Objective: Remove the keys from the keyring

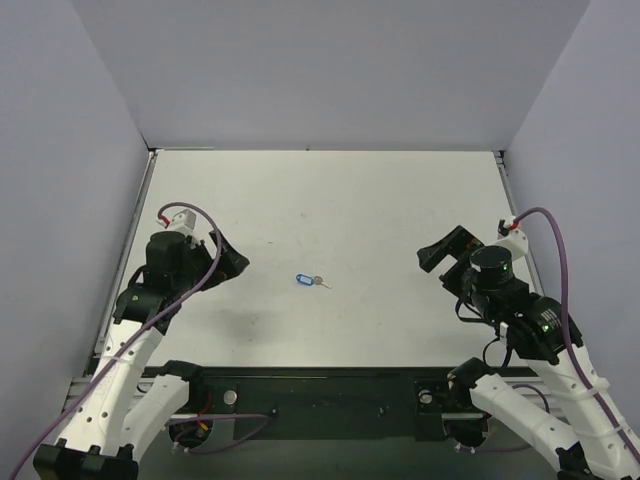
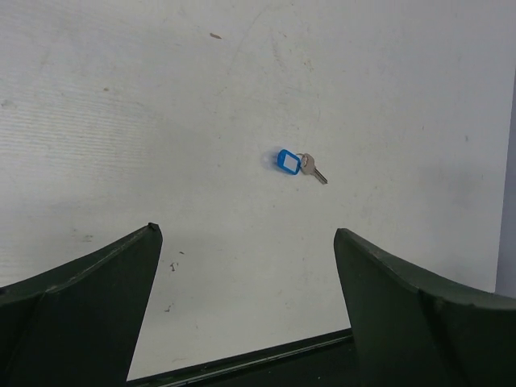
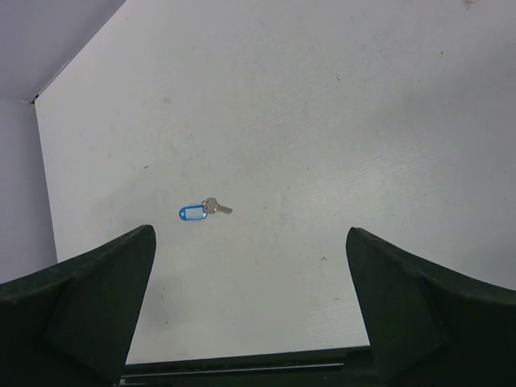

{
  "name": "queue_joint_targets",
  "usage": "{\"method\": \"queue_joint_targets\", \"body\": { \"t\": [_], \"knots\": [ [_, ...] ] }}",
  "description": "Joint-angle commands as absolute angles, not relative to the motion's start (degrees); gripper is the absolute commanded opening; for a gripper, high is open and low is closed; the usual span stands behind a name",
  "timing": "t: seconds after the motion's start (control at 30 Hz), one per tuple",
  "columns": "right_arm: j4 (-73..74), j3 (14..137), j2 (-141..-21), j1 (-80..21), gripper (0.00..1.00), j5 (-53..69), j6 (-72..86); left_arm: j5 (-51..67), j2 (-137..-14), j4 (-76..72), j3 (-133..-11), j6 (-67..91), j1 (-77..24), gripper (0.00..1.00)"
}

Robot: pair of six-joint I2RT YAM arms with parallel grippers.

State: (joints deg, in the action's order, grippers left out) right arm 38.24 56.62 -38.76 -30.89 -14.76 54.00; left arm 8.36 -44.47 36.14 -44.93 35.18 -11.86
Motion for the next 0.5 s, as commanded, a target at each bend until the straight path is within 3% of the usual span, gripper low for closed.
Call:
{"method": "queue_joint_targets", "body": {
  "t": [0.0, 0.13, 0.17, 0.2, 0.27, 0.33, 0.47],
  "knots": [
    [38.33, 58.1, -39.03, -31.29, 1.0, -17.84, 51.59, 10.18, -45.35, 34.56, -44.4, 39.54, -10.47, 0.99],
    [33.77, 53.27, -31.84, -31.11, 1.0, -21.7, 53.26, 18.96, -44.82, 28.06, -35.43, 50.08, -6.08, 1.0],
    [33.4, 51.96, -31.03, -31.03, 1.0, -22.75, 53.78, 20.55, -45.35, 26.65, -33.33, 51.4, -5.46, 0.89],
    [32.88, 51.33, -29.98, -30.76, 1.0, -22.94, 53.61, 21.61, -45.53, 24.37, -32.96, 51.15, -5.28, 0.88],
    [32.43, 51.33, -30.4, -30.41, 1.0, -20.66, 51.25, 18.83, -46.31, 26.44, -33.83, 48.45, -5.62, 0.89],
    [32.61, 51.42, -32.86, -30.06, 1.0, -16.98, 49.23, 17.67, -46.14, 26.37, -34.28, 46.42, -5.71, 0.96],
    [30.25, 48.62, -35.94, -30.06, 1.0, -11.96, 47.9, 23.28, -43.68, 14.55, -27.7, 48.77, -6.59, 0.97]
  ]
}}
